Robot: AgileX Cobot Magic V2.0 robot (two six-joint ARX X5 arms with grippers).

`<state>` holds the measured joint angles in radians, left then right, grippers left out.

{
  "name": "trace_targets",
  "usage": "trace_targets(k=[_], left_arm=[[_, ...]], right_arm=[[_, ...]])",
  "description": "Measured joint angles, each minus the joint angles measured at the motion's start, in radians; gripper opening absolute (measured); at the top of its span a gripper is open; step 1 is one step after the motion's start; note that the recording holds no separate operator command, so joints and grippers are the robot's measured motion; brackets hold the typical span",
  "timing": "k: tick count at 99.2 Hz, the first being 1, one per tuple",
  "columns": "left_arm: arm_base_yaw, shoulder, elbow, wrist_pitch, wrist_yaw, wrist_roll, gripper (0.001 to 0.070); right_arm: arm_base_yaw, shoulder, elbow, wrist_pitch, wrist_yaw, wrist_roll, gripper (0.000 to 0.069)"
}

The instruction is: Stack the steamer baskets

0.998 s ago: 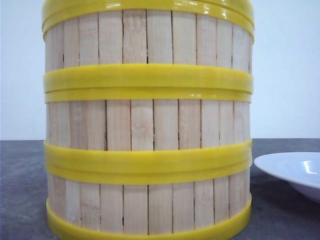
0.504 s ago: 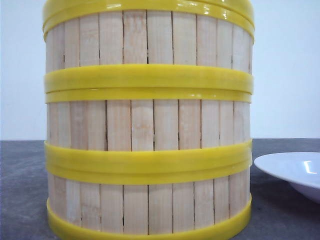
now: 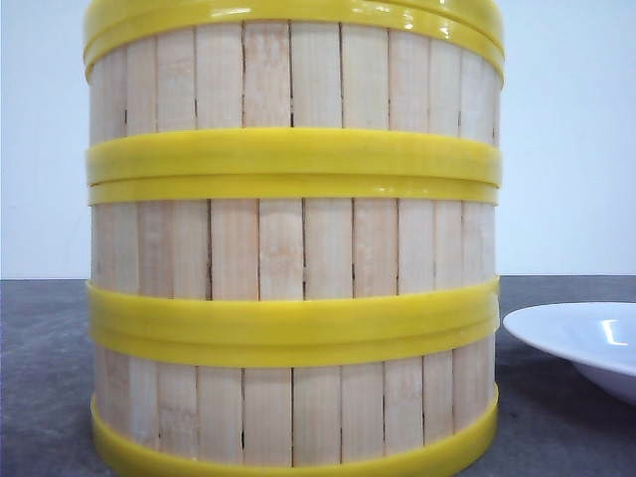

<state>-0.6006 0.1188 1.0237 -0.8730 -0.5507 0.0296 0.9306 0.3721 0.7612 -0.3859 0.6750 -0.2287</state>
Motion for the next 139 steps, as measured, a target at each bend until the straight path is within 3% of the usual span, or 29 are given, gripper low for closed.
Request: trace_targets(k=[9, 28, 75, 96, 103, 109, 119, 139], left_arm=[[0.0, -0.026, -0.023, -0.015, 0.003, -0.006, 0.0016], [-0.002, -0.04, -0.01, -0.006, -0.038, -0.017, 0.0056], [-0.002, -0.04, -0.01, -0.005, -0.045, -0.019, 0.0073], [-0.002, -0.04, -0.01, -0.006, -0.045, -0.019, 0.0073], [-0.002, -0.04, -0.01, -0.005, -0.045, -0.019, 0.0073], [-0.002, -0.04, -0.01, -0.006, -0.045, -0.019, 0.0073], [-0.002, -0.04, -0.01, -0.006, -0.045, -0.019, 0.0073], [-0.002, -0.04, -0.01, -0.005, -0.046, -0.019, 0.0073]], right_arm=[[-0.001, -0.079, -0.109, -0.043, -0.002, -0.013, 0.001], [0.002, -0.181, -0.082, 0.034, 0.008, -0.026, 0.001], [0.003, -0.188, -0.081, 0.143, 0.006, -0.026, 0.001], [0.0, -0.188, -0.081, 0.14, 0.008, -0.026, 0.001], [-0.037, -0.202, -0.081, 0.075, 0.013, -0.011, 0.001], [-0.099, -0.233, -0.082, -0.031, -0.042, 0.019, 0.001], [-0.254, -0.276, -0.127, -0.09, -0.243, 0.075, 0.001], [-0.559, -0.373, -0.484, 0.22, -0.439, 0.147, 0.001]])
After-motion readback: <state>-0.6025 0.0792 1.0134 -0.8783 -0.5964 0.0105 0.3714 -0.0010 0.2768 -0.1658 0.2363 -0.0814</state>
